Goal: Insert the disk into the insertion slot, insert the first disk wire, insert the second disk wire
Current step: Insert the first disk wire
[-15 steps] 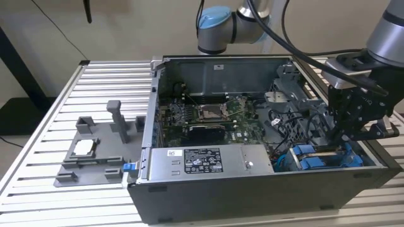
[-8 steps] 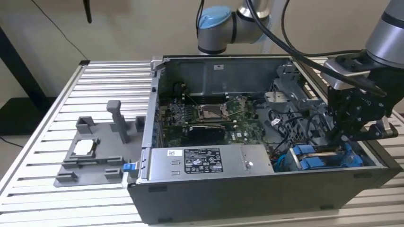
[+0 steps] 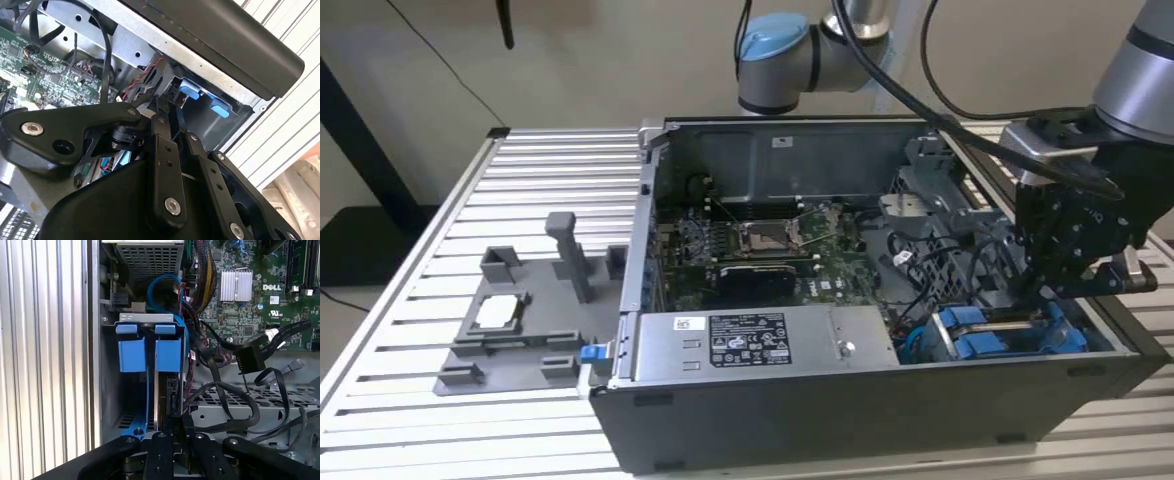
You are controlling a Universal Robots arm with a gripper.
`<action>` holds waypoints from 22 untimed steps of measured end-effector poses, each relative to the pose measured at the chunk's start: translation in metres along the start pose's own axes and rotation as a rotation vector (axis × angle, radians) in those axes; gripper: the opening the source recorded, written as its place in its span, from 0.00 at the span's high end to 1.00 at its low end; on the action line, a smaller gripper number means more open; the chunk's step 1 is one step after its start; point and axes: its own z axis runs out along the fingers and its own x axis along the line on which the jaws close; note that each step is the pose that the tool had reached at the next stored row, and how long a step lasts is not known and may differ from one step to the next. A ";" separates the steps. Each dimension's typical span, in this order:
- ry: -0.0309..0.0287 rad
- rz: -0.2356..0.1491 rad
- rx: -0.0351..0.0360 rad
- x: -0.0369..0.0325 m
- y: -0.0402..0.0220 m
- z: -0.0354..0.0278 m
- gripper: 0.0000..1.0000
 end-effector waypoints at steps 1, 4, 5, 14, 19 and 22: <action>0.0002 0.005 -0.0001 0.0000 -0.0001 0.0001 0.81; 0.0010 0.014 -0.0005 0.0001 -0.0005 0.0002 0.81; 0.0010 0.016 -0.0005 0.0001 -0.0006 0.0007 0.81; 0.0005 0.019 -0.0007 0.0000 -0.0006 0.0050 0.80; 0.0012 0.019 -0.0008 0.0003 -0.0011 -0.0135 0.73; 0.0012 0.019 -0.0008 0.0003 -0.0005 -0.0229 0.73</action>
